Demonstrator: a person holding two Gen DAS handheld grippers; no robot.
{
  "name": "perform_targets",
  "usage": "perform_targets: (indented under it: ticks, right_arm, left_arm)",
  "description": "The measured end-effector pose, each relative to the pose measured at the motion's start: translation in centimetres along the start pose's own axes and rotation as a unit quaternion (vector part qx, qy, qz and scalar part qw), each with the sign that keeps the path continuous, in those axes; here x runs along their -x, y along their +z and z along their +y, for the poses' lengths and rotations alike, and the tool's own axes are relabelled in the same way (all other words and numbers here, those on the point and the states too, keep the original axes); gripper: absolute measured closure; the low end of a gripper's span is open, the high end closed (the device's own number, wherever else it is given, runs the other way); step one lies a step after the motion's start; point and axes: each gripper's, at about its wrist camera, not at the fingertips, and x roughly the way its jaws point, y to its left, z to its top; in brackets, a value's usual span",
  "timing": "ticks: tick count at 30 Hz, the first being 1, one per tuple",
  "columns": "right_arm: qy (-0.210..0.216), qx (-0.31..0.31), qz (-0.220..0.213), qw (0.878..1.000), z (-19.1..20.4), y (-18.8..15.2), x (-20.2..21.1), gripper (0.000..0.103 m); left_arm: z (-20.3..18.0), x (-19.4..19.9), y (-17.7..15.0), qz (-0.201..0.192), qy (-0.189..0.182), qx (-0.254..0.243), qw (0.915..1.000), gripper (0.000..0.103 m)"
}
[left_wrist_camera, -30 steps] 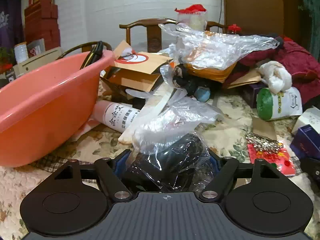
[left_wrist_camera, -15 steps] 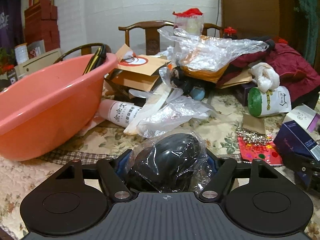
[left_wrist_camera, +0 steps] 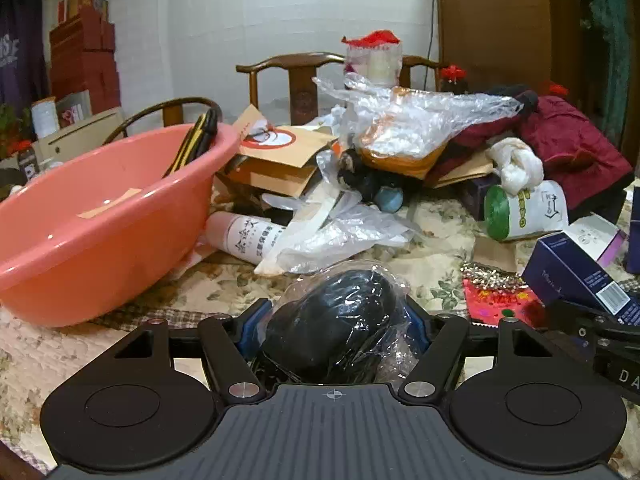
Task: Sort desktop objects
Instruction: 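Carry the blue box and black bagged item over the pink basin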
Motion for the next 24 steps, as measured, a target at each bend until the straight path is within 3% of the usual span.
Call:
perform_targets:
  ticks: [11, 24]
  right_arm:
    - [0.004, 0.006, -0.020, 1.000, 0.5, 1.0, 0.7, 0.064]
    - [0.044, 0.025, -0.062, 0.997, 2.8, 5.7, -0.3, 0.064]
  left_arm:
    - [0.6, 2.6, 2.4, -0.053, -0.023, -0.024, 0.9980, 0.035]
    - [4.3, 4.2, 6.5, -0.116, 0.023, -0.019, 0.9928, 0.036]
